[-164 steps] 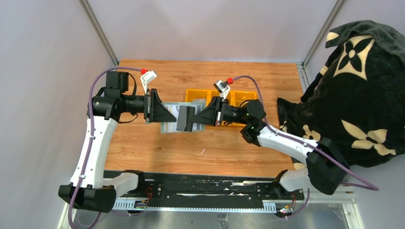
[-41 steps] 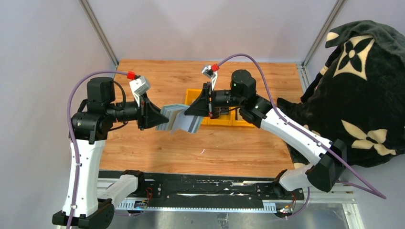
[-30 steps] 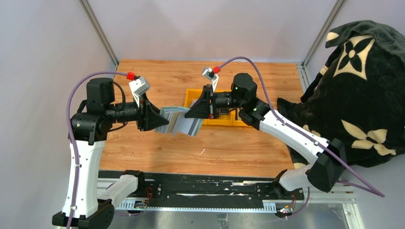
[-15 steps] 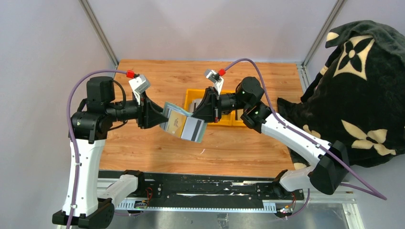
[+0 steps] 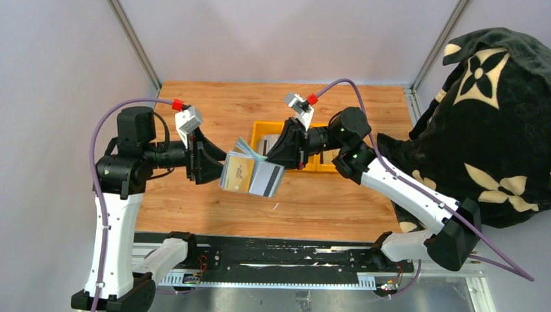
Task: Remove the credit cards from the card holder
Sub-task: Remove the credit card from the card holder.
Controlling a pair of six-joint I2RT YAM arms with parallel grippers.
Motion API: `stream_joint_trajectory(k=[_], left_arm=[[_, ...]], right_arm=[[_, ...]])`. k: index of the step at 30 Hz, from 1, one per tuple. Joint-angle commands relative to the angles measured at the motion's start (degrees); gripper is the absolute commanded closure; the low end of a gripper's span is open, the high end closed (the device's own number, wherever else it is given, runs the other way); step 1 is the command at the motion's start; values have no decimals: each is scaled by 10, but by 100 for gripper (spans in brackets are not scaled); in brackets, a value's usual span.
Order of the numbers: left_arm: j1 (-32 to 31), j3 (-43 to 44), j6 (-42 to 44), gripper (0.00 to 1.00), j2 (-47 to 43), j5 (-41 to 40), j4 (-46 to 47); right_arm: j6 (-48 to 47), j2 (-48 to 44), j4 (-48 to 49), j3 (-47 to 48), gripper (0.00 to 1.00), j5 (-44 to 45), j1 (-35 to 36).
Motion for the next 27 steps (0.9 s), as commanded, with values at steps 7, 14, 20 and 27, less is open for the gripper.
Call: stream_joint_trajectory(k=[7,14,20,27], left_arm=[[-2,32,11,24,-13,-139,49],[-2,7,-63,0,-83,-234,196],[-2,32,-80,0,-66,-92,148],[-2,-35,-118,0,-57,6,147]], right_arm=[[-132,-37,-162,71,100,-6,5],[-161,-36,-204,92,100,-2,5],[-168,-30,-218,106,100,-6,5],[-124,-22,-168,114,100,-18,6]])
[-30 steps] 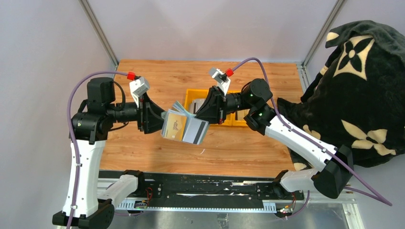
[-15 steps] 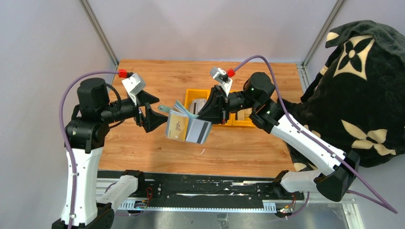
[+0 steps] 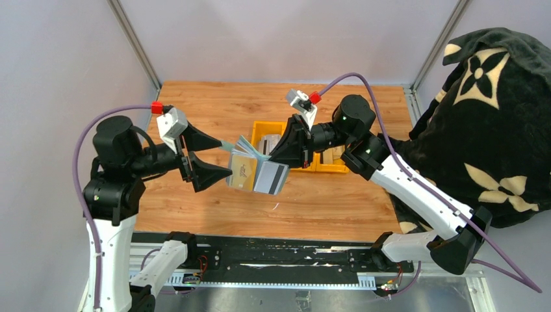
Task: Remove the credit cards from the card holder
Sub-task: Remove the credit card from the card holder.
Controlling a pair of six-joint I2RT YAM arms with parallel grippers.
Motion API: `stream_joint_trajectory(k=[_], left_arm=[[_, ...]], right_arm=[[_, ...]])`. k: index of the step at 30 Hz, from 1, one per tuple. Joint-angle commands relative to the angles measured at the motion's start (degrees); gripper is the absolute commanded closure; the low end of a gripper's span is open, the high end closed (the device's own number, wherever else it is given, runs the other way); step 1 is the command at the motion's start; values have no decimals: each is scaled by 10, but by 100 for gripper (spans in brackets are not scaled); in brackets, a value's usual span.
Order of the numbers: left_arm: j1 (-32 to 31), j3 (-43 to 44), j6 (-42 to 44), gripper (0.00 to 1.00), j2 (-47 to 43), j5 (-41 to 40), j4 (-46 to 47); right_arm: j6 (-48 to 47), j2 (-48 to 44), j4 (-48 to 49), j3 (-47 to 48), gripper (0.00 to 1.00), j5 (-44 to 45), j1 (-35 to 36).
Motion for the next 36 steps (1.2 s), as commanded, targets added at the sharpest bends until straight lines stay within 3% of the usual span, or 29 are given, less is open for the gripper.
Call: stream_joint_trajectory(k=[1,7,17,26,36], left_arm=[[-2,-40,-34,0,14,64,-6],[-2,-51,-56,0,23,106,-6],[-2,-66,-62,0,9,157,-7],[-2,-76,-46,0,16,53,-2],[-2,-101,-77,0,32,190,-2]], right_arm=[[39,-2,74,26,100,-18,6],[67,4,110,27,100,-33,9],[40,5,80,39,100,-43,13],[0,5,35,57,100,-49,30],[-51,3,-16,67,100,-49,46]])
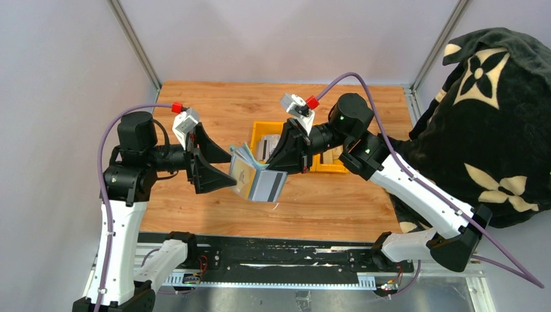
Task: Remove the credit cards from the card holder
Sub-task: Remove the credit card from the card holder.
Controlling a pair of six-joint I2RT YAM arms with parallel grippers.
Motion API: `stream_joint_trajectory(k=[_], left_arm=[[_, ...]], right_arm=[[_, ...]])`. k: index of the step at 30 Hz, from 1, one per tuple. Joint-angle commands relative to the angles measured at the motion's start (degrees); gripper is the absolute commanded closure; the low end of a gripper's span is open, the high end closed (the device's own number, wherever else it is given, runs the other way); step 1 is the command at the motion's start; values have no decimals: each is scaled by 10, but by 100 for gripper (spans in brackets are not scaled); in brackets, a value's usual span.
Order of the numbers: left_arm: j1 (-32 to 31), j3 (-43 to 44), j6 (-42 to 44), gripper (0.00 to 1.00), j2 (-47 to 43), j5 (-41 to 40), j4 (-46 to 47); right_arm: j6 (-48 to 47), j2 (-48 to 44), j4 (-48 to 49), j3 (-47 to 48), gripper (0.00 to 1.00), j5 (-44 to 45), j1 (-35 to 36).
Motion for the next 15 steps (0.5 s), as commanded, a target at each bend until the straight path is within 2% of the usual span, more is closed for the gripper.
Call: stream_joint_trajectory(k=[1,4,7,15], left_arm=[[-2,-25,-19,0,2,83,6],[-3,-47,-22,0,-5,117,5],[-4,-44,-10,0,-11,116,5],[-4,-47,-32,0,-14,46,4]], right_arm=[[-29,-7,-4,23,100,-12,12],[-32,-6,-7,26,100,-13,11],[-33,-1,-7,29,100,-16,12],[-45,24,-22,53,100,-43,15]])
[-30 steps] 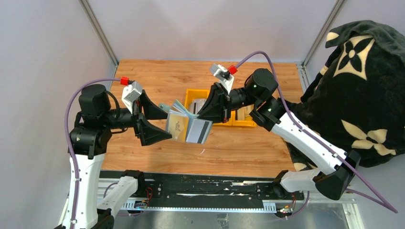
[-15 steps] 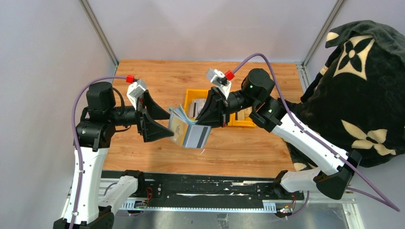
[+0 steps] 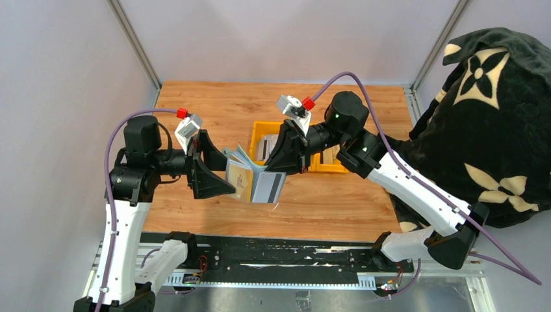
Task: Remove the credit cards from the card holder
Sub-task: Remove the credit card from the card holder.
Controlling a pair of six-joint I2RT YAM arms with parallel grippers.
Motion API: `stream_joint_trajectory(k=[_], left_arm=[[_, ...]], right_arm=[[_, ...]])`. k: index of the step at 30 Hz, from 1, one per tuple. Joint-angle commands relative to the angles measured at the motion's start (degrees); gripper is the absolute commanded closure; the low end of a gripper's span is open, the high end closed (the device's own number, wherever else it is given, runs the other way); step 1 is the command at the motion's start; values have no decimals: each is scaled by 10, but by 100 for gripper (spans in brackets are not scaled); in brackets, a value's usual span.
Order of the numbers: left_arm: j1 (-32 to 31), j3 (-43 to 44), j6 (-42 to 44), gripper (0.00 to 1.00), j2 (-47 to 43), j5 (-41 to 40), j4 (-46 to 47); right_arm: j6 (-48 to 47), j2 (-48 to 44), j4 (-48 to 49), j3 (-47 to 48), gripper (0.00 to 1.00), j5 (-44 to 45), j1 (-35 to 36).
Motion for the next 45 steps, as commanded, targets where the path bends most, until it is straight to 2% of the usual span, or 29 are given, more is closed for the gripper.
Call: stream_joint_trajectory(k=[1,7,10,16,22,31,33,34,37,41,43,45], left_arm=[[-4,0,-23,0,-1,-19,1],[-4,18,-20,1,0,42,2],[-4,25,-16,12,-6,58,2],[-4,21,-16,44,-9,58,2],[-4,24,-19,57,-7,52,2],[-4,35,-21,91,-5,36,3],[-4,35,-20,99,-3,27,2],[-4,34,-19,100,-2,22,3],[-4,35,-13,100,-1,1,4],[-4,39,9,100,-2,-56,8],[-4,39,33,100,-9,-85,9],[-4,37,43,100,-14,-102,8]], right_arm=[[-18,11,4,41,100,-28,10],[-44,20,-26,48,100,-20,8],[-47,21,-28,42,100,-14,2],[-46,23,-27,34,100,-3,-8],[-45,24,-23,34,100,12,-10],[-36,30,-17,13,100,41,-44],[-25,41,-13,14,91,37,-52],[-22,46,-13,15,82,32,-55],[-20,53,-16,15,58,29,-60],[-44,46,-51,19,34,39,-87],[-61,38,-72,21,27,53,-108],[-81,29,-100,28,26,72,-126]])
